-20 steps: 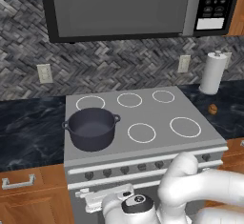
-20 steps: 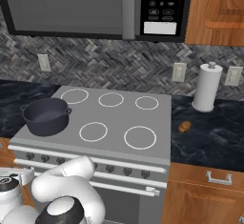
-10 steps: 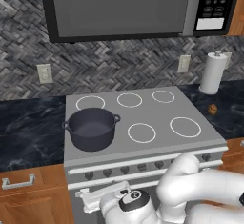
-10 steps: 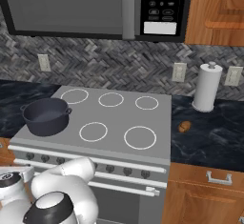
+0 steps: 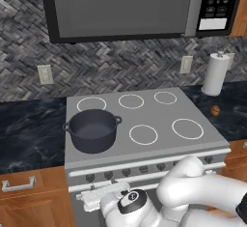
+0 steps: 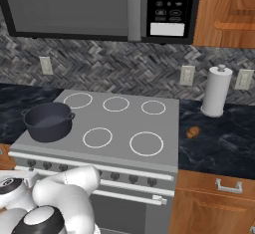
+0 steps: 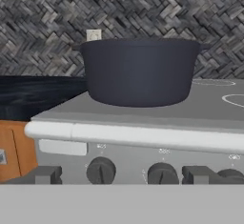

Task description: Turn on the burner for the pot on the stove. Wait thirty seconds for the pot to heat up. Then add the potato to the pot.

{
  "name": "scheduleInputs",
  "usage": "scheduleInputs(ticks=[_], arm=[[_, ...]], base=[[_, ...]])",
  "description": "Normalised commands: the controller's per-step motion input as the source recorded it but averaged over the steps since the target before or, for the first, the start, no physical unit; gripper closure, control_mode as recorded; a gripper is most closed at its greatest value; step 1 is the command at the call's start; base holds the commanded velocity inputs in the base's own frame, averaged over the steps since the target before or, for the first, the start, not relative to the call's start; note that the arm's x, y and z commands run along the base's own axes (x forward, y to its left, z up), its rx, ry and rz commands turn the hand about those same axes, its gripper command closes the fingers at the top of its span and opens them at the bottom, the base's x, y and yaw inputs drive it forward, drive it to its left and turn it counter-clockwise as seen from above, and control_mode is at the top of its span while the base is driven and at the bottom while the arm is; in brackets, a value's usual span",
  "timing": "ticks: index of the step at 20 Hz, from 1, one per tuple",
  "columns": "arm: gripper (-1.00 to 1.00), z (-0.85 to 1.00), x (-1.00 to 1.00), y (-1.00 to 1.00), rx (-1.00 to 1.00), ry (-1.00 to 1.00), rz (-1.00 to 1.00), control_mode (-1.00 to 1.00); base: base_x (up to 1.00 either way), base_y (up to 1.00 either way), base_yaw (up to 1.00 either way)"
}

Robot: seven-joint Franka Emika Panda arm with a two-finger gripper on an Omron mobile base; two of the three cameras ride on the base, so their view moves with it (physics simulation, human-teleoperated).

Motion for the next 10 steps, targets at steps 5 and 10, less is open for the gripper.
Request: scheduleInputs(ticks=[5,10], arm=[[-1.00,0.00,0.22,0.10,0.05,0.00,-0.04,-1.00],[-1.00,-0.02,0.04,0.19,0.00,0.00,-0.05,-1.00]], base=[[0.00,0.00,0.00],[0.00,0.00,0.00]])
